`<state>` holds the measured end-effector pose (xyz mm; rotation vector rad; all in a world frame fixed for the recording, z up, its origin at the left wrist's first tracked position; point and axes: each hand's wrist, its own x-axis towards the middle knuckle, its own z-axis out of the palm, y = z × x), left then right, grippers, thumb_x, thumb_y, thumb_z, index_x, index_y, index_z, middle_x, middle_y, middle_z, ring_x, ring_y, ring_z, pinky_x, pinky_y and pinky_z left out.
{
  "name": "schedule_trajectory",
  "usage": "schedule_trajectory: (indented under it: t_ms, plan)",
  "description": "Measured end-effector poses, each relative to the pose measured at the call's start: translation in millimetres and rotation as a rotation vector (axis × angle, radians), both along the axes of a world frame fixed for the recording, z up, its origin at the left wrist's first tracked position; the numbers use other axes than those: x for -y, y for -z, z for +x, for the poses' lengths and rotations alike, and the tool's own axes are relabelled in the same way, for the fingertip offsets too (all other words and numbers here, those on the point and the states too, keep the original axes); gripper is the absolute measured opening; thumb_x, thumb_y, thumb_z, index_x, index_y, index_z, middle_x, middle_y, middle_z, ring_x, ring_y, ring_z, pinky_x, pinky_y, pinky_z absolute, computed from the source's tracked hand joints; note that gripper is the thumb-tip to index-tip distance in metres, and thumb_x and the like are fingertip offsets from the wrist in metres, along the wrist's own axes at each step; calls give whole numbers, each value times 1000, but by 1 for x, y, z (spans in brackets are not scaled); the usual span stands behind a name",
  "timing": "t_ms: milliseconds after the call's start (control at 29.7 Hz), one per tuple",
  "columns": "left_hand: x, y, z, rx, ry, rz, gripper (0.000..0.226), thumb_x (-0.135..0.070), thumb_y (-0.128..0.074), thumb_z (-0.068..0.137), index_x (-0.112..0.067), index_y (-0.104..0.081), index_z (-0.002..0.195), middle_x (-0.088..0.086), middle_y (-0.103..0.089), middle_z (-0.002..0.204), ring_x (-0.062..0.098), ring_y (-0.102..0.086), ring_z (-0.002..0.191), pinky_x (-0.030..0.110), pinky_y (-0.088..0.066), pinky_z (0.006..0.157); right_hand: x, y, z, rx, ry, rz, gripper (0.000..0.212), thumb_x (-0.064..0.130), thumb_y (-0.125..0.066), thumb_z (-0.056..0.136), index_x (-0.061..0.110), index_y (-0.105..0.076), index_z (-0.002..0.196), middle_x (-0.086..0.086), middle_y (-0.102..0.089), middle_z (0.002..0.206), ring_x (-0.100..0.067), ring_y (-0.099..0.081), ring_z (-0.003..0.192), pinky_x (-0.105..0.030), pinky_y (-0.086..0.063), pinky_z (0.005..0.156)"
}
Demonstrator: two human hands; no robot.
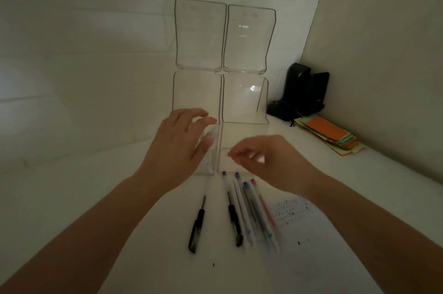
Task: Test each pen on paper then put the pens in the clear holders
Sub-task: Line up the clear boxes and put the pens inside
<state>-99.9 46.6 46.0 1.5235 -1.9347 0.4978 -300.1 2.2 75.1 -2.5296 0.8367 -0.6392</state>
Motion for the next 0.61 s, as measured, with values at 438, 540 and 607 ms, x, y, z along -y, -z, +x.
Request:
schedule_trajectory:
  t_ms: [438, 540, 607]
  plan:
    - [-36, 67, -38, 156, 483, 437, 23, -31, -38, 93, -27, -57, 105, -7, -61, 94, 12, -55, 84, 21, -38, 73, -23, 64, -61, -308, -198, -78, 25, 20, -59, 79, 18, -65, 103, -1, -64, 106, -14, -60, 95, -23, -48, 82]
    - [-31, 63, -35, 261, 454, 411, 26, -26, -40, 85, -33, -55, 106, -12, -59, 85, 8, -54, 76, 18, -34, 67, -19, 65, -72, -316, -131, -101, 20, 21, -58, 82, 21, -66, 100, 3, -64, 104, -12, -60, 92, -25, -50, 78]
    - [-29, 59, -38, 315, 470, 413, 28, -27, -42, 80, -36, -55, 103, -14, -59, 80, 6, -55, 71, 17, -35, 65, -19, 68, -76, -330, -174, -122, 16, 25, -58, 82, 24, -67, 94, 3, -64, 100, -10, -60, 88, -26, -51, 74]
